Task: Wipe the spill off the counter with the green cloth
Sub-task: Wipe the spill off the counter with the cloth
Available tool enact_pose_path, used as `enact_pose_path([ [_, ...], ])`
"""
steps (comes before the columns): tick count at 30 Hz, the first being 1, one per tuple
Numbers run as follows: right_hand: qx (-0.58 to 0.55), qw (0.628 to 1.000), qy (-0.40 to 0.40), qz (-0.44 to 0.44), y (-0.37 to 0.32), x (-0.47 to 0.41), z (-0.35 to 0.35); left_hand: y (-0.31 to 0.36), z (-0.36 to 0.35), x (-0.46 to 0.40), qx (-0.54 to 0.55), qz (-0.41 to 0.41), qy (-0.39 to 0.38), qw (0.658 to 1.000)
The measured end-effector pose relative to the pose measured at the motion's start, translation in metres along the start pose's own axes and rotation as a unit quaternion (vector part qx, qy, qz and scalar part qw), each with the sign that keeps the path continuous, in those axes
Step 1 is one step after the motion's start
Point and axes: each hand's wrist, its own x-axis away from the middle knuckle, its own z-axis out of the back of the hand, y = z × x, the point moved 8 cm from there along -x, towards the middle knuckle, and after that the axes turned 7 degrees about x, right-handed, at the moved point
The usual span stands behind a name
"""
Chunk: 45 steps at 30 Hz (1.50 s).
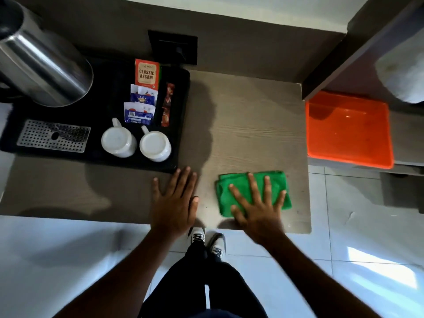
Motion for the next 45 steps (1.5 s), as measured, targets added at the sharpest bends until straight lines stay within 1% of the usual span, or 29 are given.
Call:
enact_pose_path([
  [1,0.000,1.000,-0.008,-0.019,0.024,-0.011,0.000,0.000,-0.001,0.001,-0.004,-0.001,0.001,1.000],
  [3,-0.028,0.994,-0.006,-0.105,0.057,-0.054,0.009,0.002,-0.005,0.003,-0.011,-0.010,-0.004,1.000],
  [4,-0.051,0.988,-0.012,-0.144,0.056,-0.074,0.015,0.002,-0.006,0.002,-0.013,-0.011,-0.005,1.000],
  [5,-0.063,0.985,-0.015,-0.162,0.040,-0.087,0.020,0.001,-0.006,0.001,-0.012,-0.009,-0.007,1.000],
  [6,-0.065,0.986,-0.001,-0.156,0.014,-0.088,0.024,0.001,-0.005,0.001,-0.011,-0.008,-0.007,1.000],
  [7,-0.058,0.991,0.020,-0.120,-0.017,-0.078,0.024,0.001,-0.005,0.001,-0.012,-0.006,-0.008,1.000],
  [8,-0.042,0.996,0.023,-0.070,-0.047,-0.057,0.016,0.002,-0.005,0.002,-0.013,-0.008,-0.009,1.000],
  [9,-0.022,0.999,0.024,-0.025,-0.064,-0.029,0.007,0.002,-0.005,0.002,-0.017,-0.013,-0.010,1.000],
  [10,-0.010,1.000,0.025,-0.001,-0.063,-0.004,-0.001,0.000,-0.005,0.002,-0.020,-0.018,-0.007,1.000],
  [12,-0.004,0.999,0.030,-0.014,-0.023,0.023,-0.009,-0.003,-0.006,0.002,-0.024,-0.025,0.005,0.999],
  [15,-0.010,0.996,0.002,-0.091,0.042,0.030,-0.009,-0.003,-0.007,0.003,-0.028,-0.032,0.012,0.999],
  [16,-0.014,0.994,-0.002,-0.113,0.046,0.035,-0.010,-0.002,-0.007,0.002,-0.030,-0.032,0.012,0.999],
  [18,-0.042,0.989,0.007,-0.139,0.024,0.048,-0.010,0.000,-0.006,0.003,-0.028,-0.029,0.009,0.999],
  [20,-0.065,0.991,-0.005,-0.116,-0.021,0.056,-0.015,0.000,-0.004,0.003,-0.011,-0.028,0.007,1.000],
  [22,-0.068,0.995,-0.005,-0.076,-0.057,0.049,-0.017,0.000,-0.001,0.003,0.019,-0.034,0.003,0.999],
  [24,-0.067,0.996,0.023,-0.055,-0.064,0.026,-0.011,0.000,0.001,0.004,0.022,-0.034,0.001,0.999],
  [26,-0.061,0.996,0.035,-0.061,-0.046,-0.007,-0.006,0.001,-0.002,0.004,-0.005,-0.032,-0.017,0.999],
  [29,-0.079,0.989,0.024,-0.124,0.000,-0.067,0.006,0.000,-0.006,0.003,-0.023,-0.028,-0.036,0.999],
  [31,-0.085,0.986,0.027,-0.141,0.018,-0.104,0.021,0.000,-0.006,0.004,-0.018,-0.031,-0.037,0.999],
  [35,0.018,0.996,0.060,-0.072,0.024,-0.158,0.045,0.001,-0.005,0.004,-0.004,-0.037,-0.023,0.999],
  [37,0.043,0.996,0.064,-0.048,0.022,-0.178,0.053,0.000,-0.005,0.005,-0.007,-0.041,-0.008,0.999],
  [41,0.002,0.996,0.051,-0.069,0.009,-0.185,0.052,-0.002,-0.002,0.008,0.012,-0.026,0.002,1.000],
  [43,-0.009,0.997,0.041,-0.071,-0.015,-0.170,0.049,-0.006,-0.001,0.014,0.007,-0.011,-0.002,1.000],
  [45,-0.018,0.998,0.020,-0.049,-0.044,-0.144,0.044,-0.013,0.001,0.022,0.002,-0.003,0.004,1.000],
])
